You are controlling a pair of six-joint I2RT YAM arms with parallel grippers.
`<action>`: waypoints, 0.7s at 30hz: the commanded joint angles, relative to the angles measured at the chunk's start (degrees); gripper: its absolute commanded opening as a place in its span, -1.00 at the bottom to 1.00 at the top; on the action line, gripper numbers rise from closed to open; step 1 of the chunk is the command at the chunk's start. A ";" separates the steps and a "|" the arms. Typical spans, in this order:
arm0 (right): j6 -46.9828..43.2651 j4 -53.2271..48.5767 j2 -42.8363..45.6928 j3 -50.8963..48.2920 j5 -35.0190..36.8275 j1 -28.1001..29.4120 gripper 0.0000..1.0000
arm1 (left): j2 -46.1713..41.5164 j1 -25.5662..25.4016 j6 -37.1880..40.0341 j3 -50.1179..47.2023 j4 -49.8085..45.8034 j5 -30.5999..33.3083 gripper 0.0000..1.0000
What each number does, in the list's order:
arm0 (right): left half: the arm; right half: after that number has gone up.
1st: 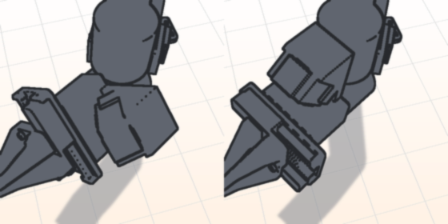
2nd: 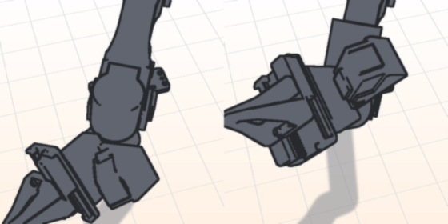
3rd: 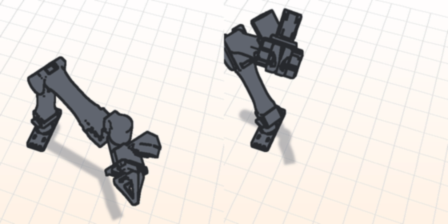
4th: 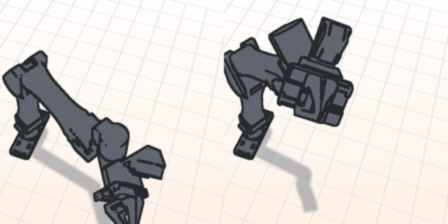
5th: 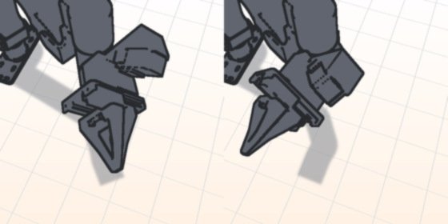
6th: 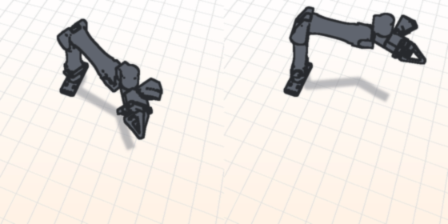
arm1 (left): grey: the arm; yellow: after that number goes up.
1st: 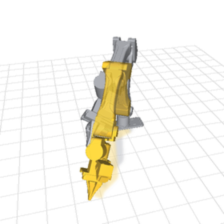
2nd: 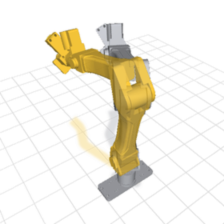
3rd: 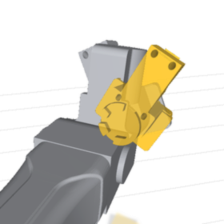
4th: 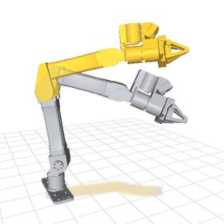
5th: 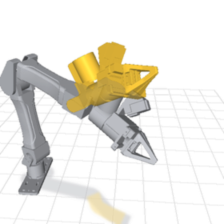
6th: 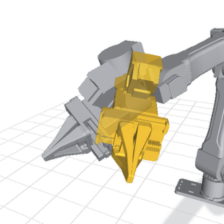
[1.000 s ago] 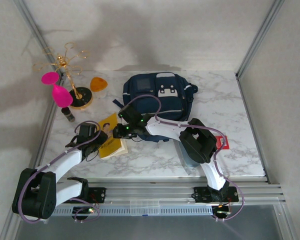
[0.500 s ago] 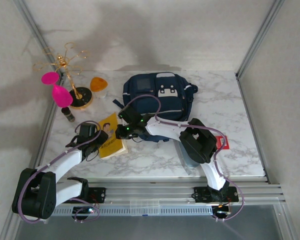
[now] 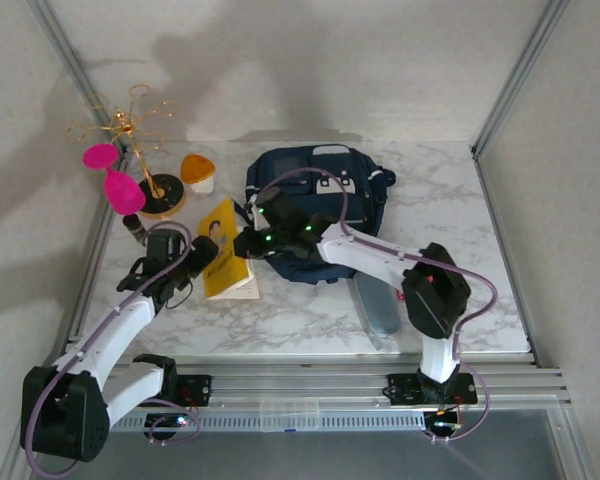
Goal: Pack the student bag
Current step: Pick up the book from the middle-left of the table, then pass the book.
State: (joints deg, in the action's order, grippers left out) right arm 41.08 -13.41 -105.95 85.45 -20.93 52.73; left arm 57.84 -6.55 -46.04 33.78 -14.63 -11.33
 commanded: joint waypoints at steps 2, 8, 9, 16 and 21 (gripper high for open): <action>-2.04 4.46 6.54 -1.34 -5.69 -3.28 -1.00 | -1.44 0.72 3.41 6.30 -2.43 -6.27 0.82; -2.66 6.84 13.07 -6.17 -12.12 -8.39 -1.00 | -0.91 0.75 4.61 9.98 4.66 -17.07 0.89; -3.03 6.90 13.95 -6.69 -13.05 -9.32 -1.00 | -0.61 0.74 4.40 10.16 6.02 -18.26 0.90; -4.16 9.51 18.51 -10.00 -21.04 -14.72 -1.00 | 1.92 -0.32 1.71 8.91 17.97 -26.17 0.84; -1.31 13.52 19.54 -11.78 -27.37 -17.25 -1.00 | 4.73 -5.53 0.92 9.36 26.48 -29.25 0.80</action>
State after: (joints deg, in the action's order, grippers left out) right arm 38.83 -7.16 -88.92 74.32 -41.15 36.38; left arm 61.73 -9.26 -44.18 42.63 3.18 -35.97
